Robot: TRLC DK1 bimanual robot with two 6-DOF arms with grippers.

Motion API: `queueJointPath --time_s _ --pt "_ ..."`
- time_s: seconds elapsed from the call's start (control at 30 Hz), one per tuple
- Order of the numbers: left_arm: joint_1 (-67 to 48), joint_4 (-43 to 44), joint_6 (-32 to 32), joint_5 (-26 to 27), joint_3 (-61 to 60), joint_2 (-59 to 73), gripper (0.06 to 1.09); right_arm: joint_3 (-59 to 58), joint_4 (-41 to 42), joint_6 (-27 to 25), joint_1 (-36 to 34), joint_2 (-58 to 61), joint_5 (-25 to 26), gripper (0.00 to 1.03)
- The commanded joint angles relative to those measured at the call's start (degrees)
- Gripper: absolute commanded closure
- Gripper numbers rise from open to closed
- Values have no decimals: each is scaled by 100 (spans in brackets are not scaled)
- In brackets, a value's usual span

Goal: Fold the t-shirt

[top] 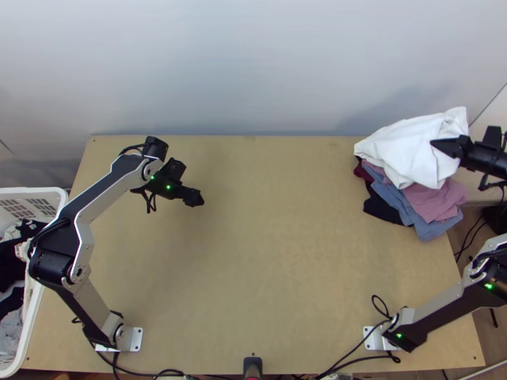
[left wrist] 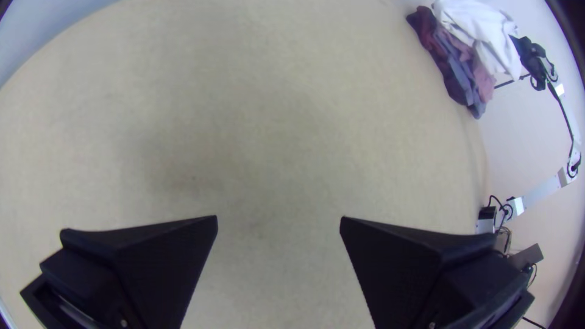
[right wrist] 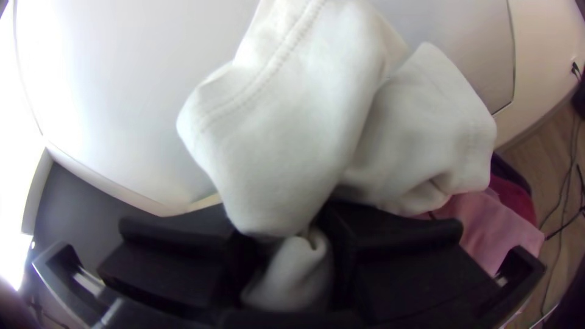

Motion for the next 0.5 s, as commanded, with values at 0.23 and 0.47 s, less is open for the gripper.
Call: queueJointPath --time_s 0.23,0.47 --pt "2 100 2 5 -112 11 11 -1021 -5 -966 -840 603 11 100" --pt "46 126 11 5 -217 2 11 -1012 -5 -1300 -1192 973 11 100"
